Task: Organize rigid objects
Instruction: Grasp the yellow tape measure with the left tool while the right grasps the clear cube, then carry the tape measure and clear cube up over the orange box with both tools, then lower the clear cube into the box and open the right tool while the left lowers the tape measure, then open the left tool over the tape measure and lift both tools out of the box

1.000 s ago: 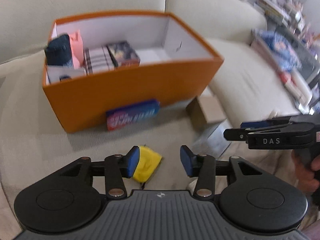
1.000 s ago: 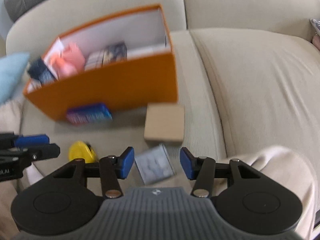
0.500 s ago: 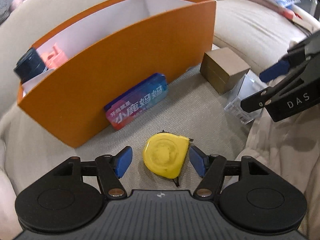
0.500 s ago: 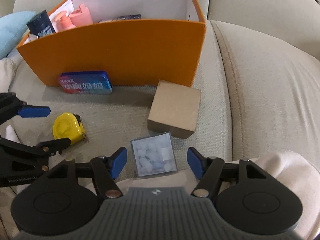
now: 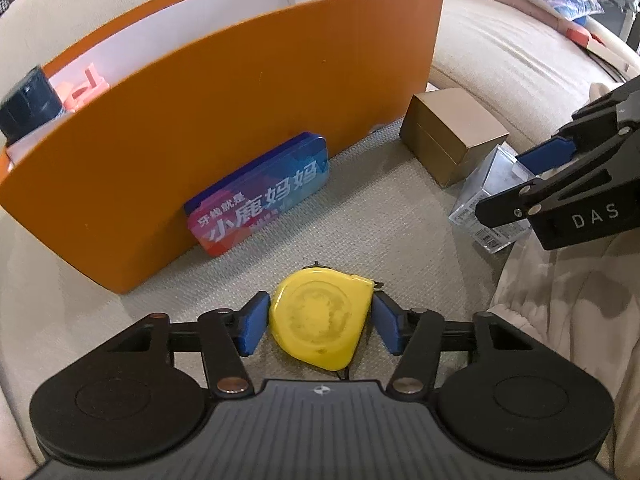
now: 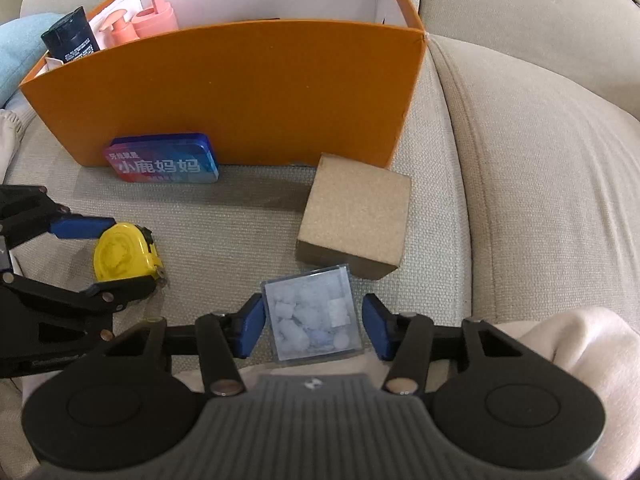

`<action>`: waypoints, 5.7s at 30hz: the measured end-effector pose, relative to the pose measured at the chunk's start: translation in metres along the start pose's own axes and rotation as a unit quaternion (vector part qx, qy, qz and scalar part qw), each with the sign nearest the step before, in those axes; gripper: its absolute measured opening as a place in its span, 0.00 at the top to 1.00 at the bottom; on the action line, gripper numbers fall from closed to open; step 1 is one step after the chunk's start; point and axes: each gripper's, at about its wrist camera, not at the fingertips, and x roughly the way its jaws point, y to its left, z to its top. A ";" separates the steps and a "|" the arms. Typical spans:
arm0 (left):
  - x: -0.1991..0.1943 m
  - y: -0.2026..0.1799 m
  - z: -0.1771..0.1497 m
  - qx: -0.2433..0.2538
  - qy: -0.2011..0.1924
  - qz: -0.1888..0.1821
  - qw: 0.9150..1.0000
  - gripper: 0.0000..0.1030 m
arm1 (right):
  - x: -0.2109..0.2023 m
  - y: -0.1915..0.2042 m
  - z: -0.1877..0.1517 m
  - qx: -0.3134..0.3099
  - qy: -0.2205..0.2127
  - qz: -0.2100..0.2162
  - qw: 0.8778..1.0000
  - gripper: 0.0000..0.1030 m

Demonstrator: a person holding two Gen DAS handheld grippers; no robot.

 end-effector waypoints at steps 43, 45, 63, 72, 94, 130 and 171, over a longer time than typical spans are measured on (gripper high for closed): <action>-0.127 0.069 0.081 -0.161 -0.153 -0.067 0.973 0.41 | -0.114 0.009 0.080 -0.083 -0.159 0.058 0.982 0.51; -0.124 0.074 0.090 -0.152 -0.150 -0.061 0.975 0.41 | -0.114 0.006 0.092 -0.092 -0.162 0.061 0.981 0.52; -0.015 0.103 0.185 -0.030 -0.037 -0.046 0.998 0.41 | -0.004 0.006 0.212 -0.362 -0.087 0.073 0.925 0.52; 0.035 0.123 0.202 -0.020 0.004 -0.061 0.998 0.41 | 0.067 0.021 0.228 -0.574 -0.065 0.058 0.815 0.51; 0.039 0.118 0.189 -0.012 0.019 -0.070 0.997 0.41 | 0.084 0.000 0.228 -0.587 -0.021 0.041 0.808 0.46; 0.089 0.056 0.229 0.156 0.051 -0.090 0.982 0.41 | 0.007 -0.076 0.237 -0.403 -0.084 0.096 0.906 0.83; 0.014 0.114 0.193 0.080 0.042 -0.080 0.993 0.39 | 0.043 -0.036 0.224 -0.417 0.125 0.081 0.897 0.68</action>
